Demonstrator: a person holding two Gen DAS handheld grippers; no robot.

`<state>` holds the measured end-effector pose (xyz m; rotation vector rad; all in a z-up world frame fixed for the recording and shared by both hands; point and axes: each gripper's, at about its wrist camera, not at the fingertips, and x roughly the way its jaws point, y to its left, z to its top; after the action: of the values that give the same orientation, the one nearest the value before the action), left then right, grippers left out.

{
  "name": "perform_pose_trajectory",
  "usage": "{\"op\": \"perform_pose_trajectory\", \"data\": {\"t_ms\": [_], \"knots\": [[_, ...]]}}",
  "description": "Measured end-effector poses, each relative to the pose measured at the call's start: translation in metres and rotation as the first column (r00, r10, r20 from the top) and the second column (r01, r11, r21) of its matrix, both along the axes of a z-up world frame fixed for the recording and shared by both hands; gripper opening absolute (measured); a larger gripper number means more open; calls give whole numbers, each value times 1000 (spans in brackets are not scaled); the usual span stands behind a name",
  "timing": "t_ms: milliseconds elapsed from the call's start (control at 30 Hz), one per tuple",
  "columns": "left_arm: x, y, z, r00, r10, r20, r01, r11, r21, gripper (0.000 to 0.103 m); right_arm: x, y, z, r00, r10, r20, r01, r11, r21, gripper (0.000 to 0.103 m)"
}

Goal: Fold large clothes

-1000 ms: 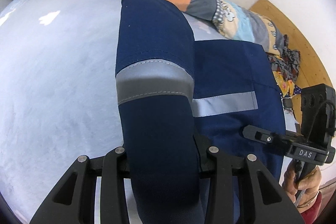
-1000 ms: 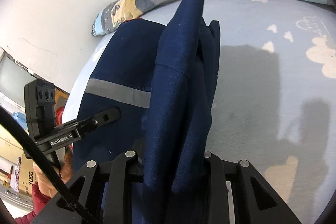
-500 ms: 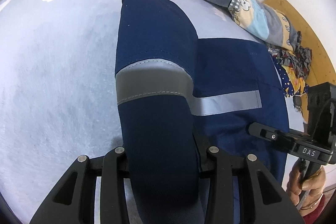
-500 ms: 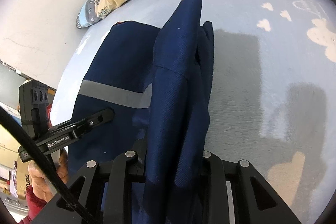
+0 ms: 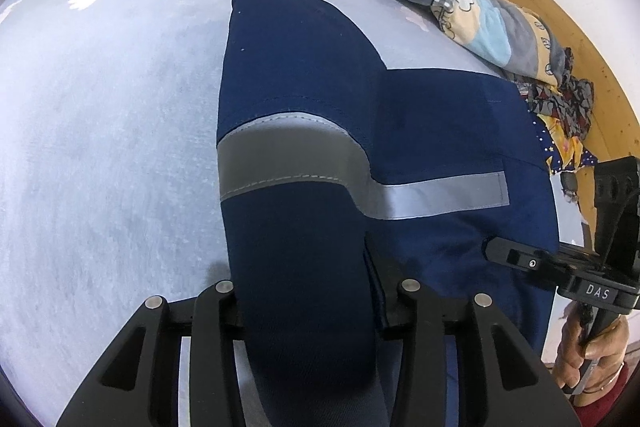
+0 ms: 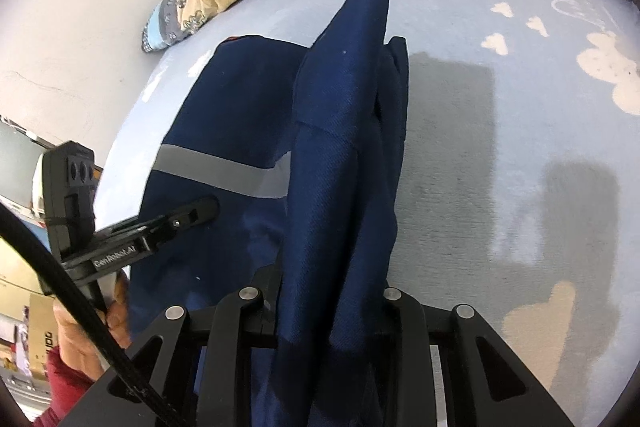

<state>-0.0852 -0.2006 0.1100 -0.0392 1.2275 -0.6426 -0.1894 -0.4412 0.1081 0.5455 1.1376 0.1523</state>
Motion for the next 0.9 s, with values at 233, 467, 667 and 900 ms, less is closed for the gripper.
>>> {"op": "perform_pose_trajectory", "data": {"t_ms": [233,467,667,900], "knots": [[1,1,-6,1000,6,9,-6,999,31,60,-1,-11,-18,996,-53,-71,54,998,15,31],[2,7,-8,999,39,8,-40,998,42,73,3,-21,-40,987,-103,-127,108,994,32,47],[-7,19,6,997,51,63,-56,995,88,74,4,-21,-32,978,-148,-149,146,989,-27,58],[-45,37,30,966,37,256,-101,966,240,80,-26,-25,15,976,-213,-55,193,950,-244,64]]}}
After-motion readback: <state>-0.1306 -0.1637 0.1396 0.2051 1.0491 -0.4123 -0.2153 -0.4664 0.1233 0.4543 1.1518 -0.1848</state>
